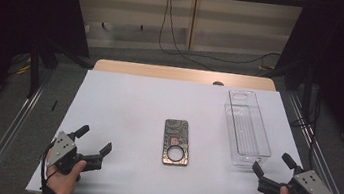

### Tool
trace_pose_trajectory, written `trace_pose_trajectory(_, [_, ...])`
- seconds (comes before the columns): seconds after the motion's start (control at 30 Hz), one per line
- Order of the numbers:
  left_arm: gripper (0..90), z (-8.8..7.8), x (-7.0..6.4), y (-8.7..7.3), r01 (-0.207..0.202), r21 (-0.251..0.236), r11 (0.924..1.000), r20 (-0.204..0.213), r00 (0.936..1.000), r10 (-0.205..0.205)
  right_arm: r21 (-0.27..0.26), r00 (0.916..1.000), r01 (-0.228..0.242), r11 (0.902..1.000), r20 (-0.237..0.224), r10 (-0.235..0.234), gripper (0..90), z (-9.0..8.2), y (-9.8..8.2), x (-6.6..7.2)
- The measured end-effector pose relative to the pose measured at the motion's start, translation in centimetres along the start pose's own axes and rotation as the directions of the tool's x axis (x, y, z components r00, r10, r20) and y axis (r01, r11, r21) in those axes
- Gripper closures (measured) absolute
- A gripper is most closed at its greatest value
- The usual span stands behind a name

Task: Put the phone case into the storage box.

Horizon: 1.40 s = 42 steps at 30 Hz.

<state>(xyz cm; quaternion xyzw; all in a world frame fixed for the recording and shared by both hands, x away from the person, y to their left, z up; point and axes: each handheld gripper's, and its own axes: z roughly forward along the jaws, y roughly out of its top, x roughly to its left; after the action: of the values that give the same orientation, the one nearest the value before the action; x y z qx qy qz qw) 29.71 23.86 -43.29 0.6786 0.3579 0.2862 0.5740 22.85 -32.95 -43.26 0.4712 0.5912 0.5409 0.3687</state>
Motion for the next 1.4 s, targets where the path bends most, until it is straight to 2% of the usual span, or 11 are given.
trace_pose_trajectory(0.17, [2.0,0.2,0.0,0.0,0.02,0.006,0.9998,-0.001,0.9998,-0.02,-0.001,1.0,-0.007,1.0,-0.005,0.007,0.0,0.0,-0.1,-0.1])
trace_pose_trajectory(0.27, [2.0,0.3,-0.1,0.0,0.001,0.011,0.9999,-0.002,1.0,-0.001,0.002,1.0,-0.004,1.0,-0.006,0.004,0.0,0.1,-0.1,-0.1])
trace_pose_trajectory(0.57, [2.7,0.4,-1.0,0.2,0.014,0.021,0.9997,0.046,0.9988,-0.015,0.007,0.9997,-0.013,0.9999,-0.019,0.013,0.0,0.3,-0.2,-0.2])
trace_pose_trajectory(0.67, [2.5,0.4,-1.3,0.2,-0.011,0.038,0.9992,0.066,0.9978,0.008,0.009,0.9997,-0.011,0.9999,-0.022,0.011,0.0,0.3,-0.1,-0.1])
trace_pose_trajectory(0.8, [2.7,0.5,-1.5,0.3,-0.01,0.061,0.9981,0.088,0.9961,0.004,0.007,0.9997,-0.002,1.0,-0.026,0.002,0.0,0.4,0.0,0.1])
trace_pose_trajectory(0.97, [3.6,1.0,-1.6,0.6,-0.022,0.057,0.9982,0.14,0.99,0.014,0.014,0.9998,-0.003,0.9999,-0.019,0.003,0.0,0.3,0.0,0.1])
trace_pose_trajectory(1.03, [2.5,1.2,-1.9,0.6,0.007,0.037,0.9993,0.165,0.9863,-0.013,0.015,0.9998,-0.004,0.9999,-0.02,0.004,0.0,0.4,0.0,0.1])
trace_pose_trajectory(1.13, [2.5,1.7,-2.1,0.6,-0.008,0.057,0.9983,0.188,0.9822,-0.003,0.017,0.9997,-0.003,0.9998,-0.024,0.004,0.0,0.4,-0.1,0.1])
trace_pose_trajectory(1.3, [2.4,2.2,-2.4,0.7,0.001,0.078,0.997,0.247,0.9688,-0.02,0.016,0.9997,-0.014,0.9998,-0.02,0.014,0.0,0.2,-0.1,0.0])
trace_pose_trajectory(1.37, [2.7,2.4,-2.5,0.8,-0.013,0.072,0.9973,0.25,0.9682,-0.006,0.016,0.9997,-0.013,0.9998,-0.02,0.013,0.0,0.2,-0.1,-0.1])
trace_pose_trajectory(1.4, [2.7,2.6,-2.6,0.9,-0.003,0.073,0.9973,0.257,0.9662,-0.016,0.016,0.9997,-0.01,0.9998,-0.021,0.011,0.0,0.2,-0.1,0.0])
